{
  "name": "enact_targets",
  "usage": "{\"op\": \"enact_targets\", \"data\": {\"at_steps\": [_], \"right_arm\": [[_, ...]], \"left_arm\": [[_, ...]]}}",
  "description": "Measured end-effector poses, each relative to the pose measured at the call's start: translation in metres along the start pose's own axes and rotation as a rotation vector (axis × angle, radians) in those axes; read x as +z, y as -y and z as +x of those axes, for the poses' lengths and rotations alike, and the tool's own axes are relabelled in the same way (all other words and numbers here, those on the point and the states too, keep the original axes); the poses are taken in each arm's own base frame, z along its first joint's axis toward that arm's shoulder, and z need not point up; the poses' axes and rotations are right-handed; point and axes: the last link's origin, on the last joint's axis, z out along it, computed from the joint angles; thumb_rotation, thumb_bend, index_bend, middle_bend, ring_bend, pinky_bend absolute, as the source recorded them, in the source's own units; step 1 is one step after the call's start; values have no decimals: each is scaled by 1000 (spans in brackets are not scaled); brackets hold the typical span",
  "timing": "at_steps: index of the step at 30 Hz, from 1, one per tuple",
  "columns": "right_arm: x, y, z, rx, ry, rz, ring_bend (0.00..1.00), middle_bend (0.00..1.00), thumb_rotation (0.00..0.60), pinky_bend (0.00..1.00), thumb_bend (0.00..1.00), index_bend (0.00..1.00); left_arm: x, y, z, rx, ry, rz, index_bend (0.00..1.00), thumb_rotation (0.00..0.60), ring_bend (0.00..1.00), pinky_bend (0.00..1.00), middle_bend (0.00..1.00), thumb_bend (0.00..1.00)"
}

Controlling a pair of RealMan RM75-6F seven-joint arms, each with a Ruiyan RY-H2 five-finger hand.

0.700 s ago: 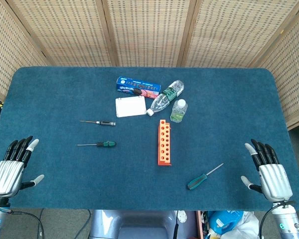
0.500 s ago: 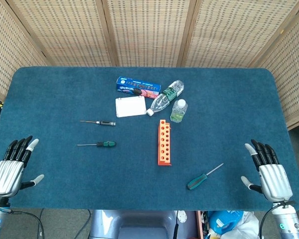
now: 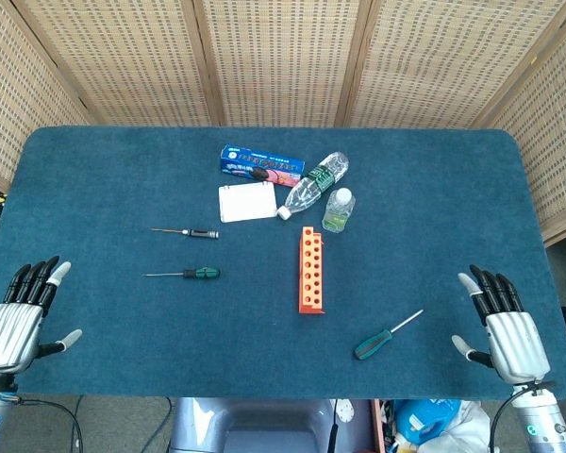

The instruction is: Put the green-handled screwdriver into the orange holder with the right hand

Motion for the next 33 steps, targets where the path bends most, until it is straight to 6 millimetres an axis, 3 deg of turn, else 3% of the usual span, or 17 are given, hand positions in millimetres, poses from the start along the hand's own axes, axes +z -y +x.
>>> {"op": "enact_targets", "data": {"at_steps": [9, 19, 33], "right_arm": [[-1, 2, 0, 20, 0, 21, 0, 0, 600, 0, 190, 4], [-2, 15, -1, 76, -6, 100, 0, 0, 600, 0, 189, 285], [5, 48, -35, 145, 148, 203, 0, 0, 600, 0, 190, 311]], "left_arm": [[-1, -1, 1, 1, -2, 1, 0, 600, 0, 0, 0, 0], [-1, -2, 1, 1, 0, 1, 0, 600, 0, 0, 0, 0], [-1, -4, 1, -3, -3, -7, 0, 600, 0, 0, 0, 0]]}}
